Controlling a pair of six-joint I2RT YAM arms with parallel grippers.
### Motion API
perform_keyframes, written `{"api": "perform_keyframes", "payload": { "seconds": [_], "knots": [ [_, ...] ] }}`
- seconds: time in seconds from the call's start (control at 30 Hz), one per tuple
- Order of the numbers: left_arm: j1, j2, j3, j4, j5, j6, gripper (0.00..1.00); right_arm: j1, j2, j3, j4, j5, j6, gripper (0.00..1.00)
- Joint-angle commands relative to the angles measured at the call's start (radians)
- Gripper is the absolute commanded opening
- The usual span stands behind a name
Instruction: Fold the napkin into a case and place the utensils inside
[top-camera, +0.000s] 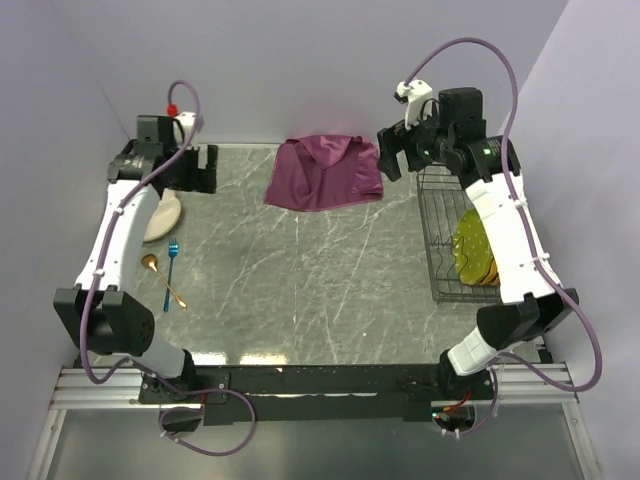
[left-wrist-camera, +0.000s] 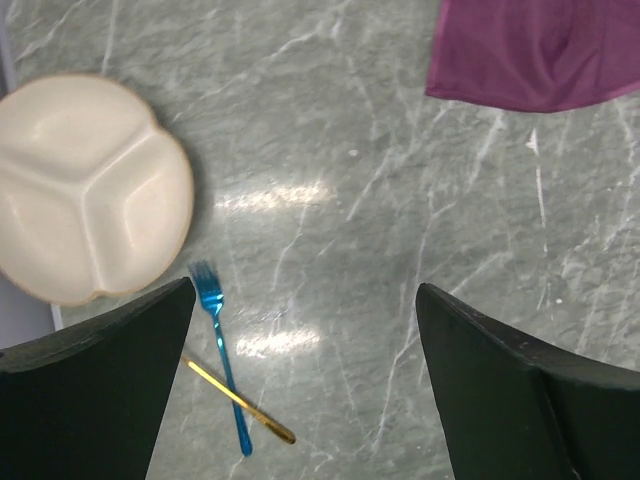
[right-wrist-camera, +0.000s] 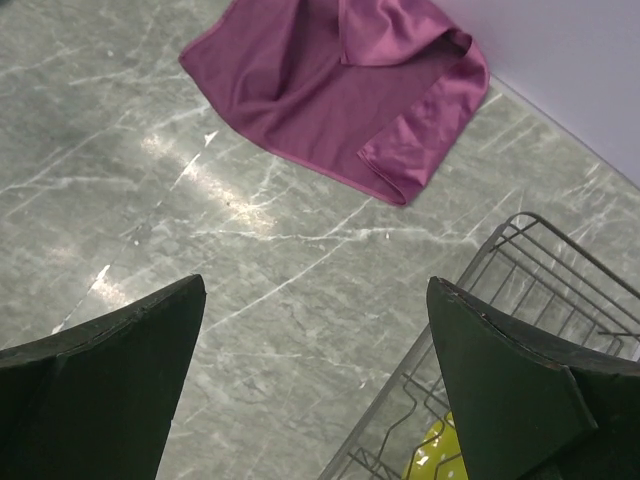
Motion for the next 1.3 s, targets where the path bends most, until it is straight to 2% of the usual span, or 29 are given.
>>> {"api": "perform_keyframes", "payload": {
  "seconds": [0.0,0.1,0.2,0.47,0.53,0.7,0.8,0.93,1.1,1.13,1.2,1.27],
  "knots": [
    [-0.067,0.102,0.057,0.094,-0.042,-0.008,0.99,-0.001,0.046,0.067,-0.006,0.025,0.017,1.0],
    [-0.098,0.228,0.143,0.108,-0.014,-0.032,0.99,0.0,0.065,0.072,0.006,0.042,0.02,1.0],
    [-0.138,0.329,0.192,0.186,-0.037,-0.1,0.99,0.0,0.079,0.057,0.023,0.071,0.026,1.0],
    [-0.191,0.606,0.303,0.324,-0.065,-0.155,0.99,0.0,0.127,0.044,0.063,0.122,0.043,1.0],
    [-0.191,0.685,0.361,0.316,-0.051,-0.16,0.96,0.0,0.148,0.06,0.06,0.122,0.049,1.0],
    [-0.205,0.783,0.426,0.322,-0.028,-0.161,0.89,0.0,0.193,0.103,0.049,0.134,0.052,1.0],
    [-0.223,0.811,0.412,0.338,-0.008,-0.155,0.85,0.0,0.214,0.115,0.046,0.144,0.058,1.0],
    [-0.257,0.84,0.392,0.353,-0.048,-0.138,0.82,0.0,0.228,0.115,0.049,0.148,0.072,1.0],
    [-0.288,0.901,0.427,0.304,-0.065,-0.128,0.68,0.0,0.245,0.117,0.049,0.154,0.087,1.0],
    [-0.291,0.92,0.433,0.29,-0.093,-0.126,0.6,0.0,0.246,0.115,0.049,0.156,0.087,1.0],
    [-0.291,0.932,0.439,0.257,-0.124,-0.131,0.54,0.0,0.251,0.115,0.052,0.162,0.086,1.0],
    [-0.291,0.934,0.418,0.238,-0.127,-0.125,0.43,0.0,0.254,0.112,0.055,0.162,0.084,1.0]
  ]
}}
